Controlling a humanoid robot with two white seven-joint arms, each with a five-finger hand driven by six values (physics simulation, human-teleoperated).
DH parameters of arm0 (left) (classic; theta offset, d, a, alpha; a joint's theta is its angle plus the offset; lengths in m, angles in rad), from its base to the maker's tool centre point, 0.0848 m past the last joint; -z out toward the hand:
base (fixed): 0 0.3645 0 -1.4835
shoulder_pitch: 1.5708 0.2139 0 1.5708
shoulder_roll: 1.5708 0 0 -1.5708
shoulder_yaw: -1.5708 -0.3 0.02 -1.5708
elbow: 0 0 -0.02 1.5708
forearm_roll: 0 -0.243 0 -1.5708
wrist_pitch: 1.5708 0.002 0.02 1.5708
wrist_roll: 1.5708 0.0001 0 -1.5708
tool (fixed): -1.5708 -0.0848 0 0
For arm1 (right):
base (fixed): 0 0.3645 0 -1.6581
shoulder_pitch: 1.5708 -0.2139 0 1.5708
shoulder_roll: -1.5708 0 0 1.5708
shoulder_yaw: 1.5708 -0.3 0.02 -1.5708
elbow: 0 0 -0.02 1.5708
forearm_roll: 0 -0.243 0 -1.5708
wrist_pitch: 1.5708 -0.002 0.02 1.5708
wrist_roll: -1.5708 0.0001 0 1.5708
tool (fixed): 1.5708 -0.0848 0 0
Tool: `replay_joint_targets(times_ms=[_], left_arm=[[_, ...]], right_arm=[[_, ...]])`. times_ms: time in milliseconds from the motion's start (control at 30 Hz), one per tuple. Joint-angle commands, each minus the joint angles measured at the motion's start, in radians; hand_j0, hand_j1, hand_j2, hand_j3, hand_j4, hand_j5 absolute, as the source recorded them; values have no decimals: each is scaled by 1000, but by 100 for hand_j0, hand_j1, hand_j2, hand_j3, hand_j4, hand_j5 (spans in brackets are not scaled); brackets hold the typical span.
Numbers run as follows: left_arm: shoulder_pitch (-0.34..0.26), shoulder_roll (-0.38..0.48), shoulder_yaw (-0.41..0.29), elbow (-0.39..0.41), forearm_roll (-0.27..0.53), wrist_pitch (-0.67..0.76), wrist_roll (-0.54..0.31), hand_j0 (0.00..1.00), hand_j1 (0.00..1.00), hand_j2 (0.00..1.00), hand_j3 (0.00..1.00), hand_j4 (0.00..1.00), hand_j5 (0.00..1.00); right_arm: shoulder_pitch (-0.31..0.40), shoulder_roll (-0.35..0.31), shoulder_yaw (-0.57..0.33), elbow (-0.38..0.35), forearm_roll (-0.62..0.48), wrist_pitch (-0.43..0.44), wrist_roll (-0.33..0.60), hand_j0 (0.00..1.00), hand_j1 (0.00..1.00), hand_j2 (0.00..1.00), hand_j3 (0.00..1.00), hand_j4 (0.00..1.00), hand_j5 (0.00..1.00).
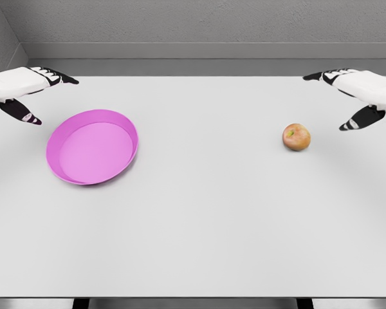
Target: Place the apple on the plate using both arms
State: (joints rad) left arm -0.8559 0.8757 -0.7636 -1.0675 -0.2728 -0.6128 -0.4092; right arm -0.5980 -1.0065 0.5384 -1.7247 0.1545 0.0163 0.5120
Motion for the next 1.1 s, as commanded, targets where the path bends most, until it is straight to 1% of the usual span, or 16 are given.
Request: replay_joint_targets(times_ms=[0,33,100,200,233,333,400,567,667,767,867,1067], left_arm=[[0,0,1,0,6,2,-2,100,100,100,100,100,100],[0,0,0,-2,6,2,-2,100,100,100,100,100,100],[0,0,-2,0,4,2,-2,100,100,100,100,100,100],[0,0,-3,0,1,2,-3,100,100,100,100,100,100],[0,2,-2,-3,1,2,-3,100,100,100,100,100,100],[0,-1,-5,-3,0,2,-5,100,100,100,100,100,100],[0,-3,-5,-3,-14,2,-5,100,100,100,100,100,100],[0,-3,-5,-6,-16,2,-5,100,100,100,100,100,100],[0,-6,-6,-6,-16,2,-5,100,100,100,100,100,100],[0,-6,-6,-6,-19,2,-5,100,100,100,100,100,100],[-2,-7,-5,-6,-48,2,-5,100,100,100,100,100,100],[-2,-12,-5,-3,-51,2,-5,100,100,100,100,100,100]], right_arm=[[-9,51,113,14,-1,83,99,100,100,100,100,100,100],[-37,63,143,30,-1,97,99,100,100,100,100,100,100],[-78,94,181,80,-1,99,99,100,100,100,100,100,100],[-169,160,264,139,-1,119,99,100,100,100,100,100,100],[-181,169,270,155,-1,119,99,100,100,100,100,100,100],[-187,180,287,205,-1,123,99,100,100,100,100,100,100],[-187,180,287,221,-1,140,99,100,100,100,100,100,100],[-194,192,290,271,0,140,99,100,100,100,100,100,100],[-215,212,331,300,0,142,99,100,100,100,100,100,100],[-215,212,347,315,0,142,99,100,100,100,100,100,100],[-215,212,354,346,0,142,99,100,100,100,100,100,100],[-215,212,362,349,0,142,99,100,100,100,100,100,100]])
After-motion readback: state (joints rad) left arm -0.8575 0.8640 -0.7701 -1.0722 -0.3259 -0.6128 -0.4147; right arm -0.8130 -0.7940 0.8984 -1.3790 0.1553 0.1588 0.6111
